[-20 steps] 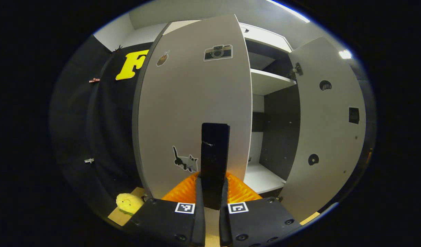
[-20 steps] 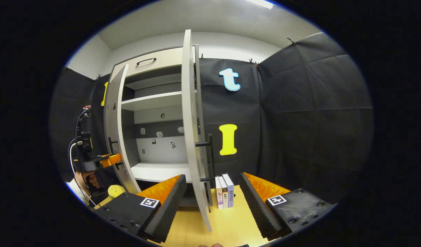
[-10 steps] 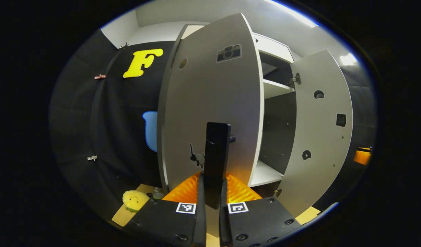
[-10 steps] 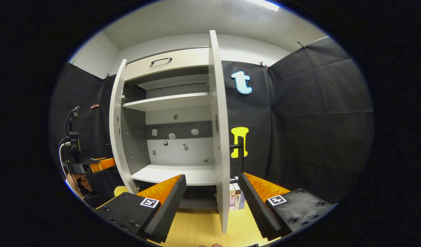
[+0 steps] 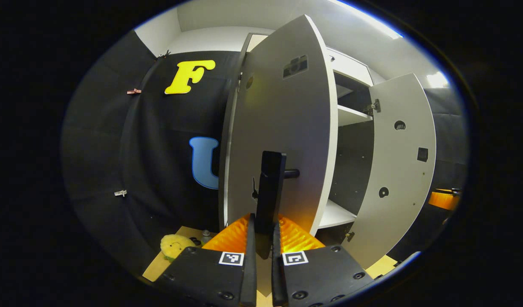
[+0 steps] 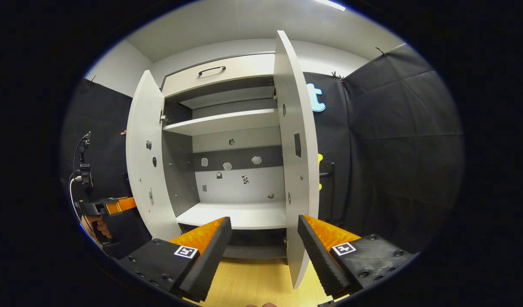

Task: Open the right door of the double-door shoe cabinet with the right hand, and open the left door with the left hand.

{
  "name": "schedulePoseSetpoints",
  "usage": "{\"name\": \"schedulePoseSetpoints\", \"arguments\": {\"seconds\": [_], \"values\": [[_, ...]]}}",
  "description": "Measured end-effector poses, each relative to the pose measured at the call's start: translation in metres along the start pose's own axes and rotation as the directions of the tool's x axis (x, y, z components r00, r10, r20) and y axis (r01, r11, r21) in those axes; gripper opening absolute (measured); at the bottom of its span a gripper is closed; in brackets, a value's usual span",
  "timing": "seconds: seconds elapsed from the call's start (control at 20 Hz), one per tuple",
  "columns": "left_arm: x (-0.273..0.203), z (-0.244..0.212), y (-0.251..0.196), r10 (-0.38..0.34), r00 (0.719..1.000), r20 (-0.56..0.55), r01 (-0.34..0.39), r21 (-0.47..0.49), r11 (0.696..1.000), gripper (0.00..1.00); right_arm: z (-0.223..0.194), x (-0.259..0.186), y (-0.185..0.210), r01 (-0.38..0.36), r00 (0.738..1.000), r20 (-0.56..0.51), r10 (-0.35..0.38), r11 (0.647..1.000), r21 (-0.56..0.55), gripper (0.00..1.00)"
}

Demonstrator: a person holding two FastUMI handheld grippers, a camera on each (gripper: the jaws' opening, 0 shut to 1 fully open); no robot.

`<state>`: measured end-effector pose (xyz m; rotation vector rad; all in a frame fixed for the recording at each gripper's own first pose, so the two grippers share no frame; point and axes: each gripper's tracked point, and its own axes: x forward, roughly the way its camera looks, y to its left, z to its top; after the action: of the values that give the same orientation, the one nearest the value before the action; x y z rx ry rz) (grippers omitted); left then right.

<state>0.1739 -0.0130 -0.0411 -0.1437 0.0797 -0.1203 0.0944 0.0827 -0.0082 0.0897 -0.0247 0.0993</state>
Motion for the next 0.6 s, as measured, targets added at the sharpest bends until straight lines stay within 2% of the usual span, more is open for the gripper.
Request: {"name": "schedulePoseSetpoints", "arguments": {"seconds": [0.1,0.6], "values": [[-0.004,0.0,0.008,-0.012,1.0,0.001,0.012,0.002,1.0,0.19,0.0,0.001,0.001,-0.003,1.0,-0.003,0.003,1.0,0.0,1.0],[-0.011,0.003,0.03,-0.044,0.999,0.016,0.044,0.001,0.999,0.18,-0.006,0.011,0.009,-0.01,1.0,-0.015,0.01,1.0,-0.002,0.98]]}}
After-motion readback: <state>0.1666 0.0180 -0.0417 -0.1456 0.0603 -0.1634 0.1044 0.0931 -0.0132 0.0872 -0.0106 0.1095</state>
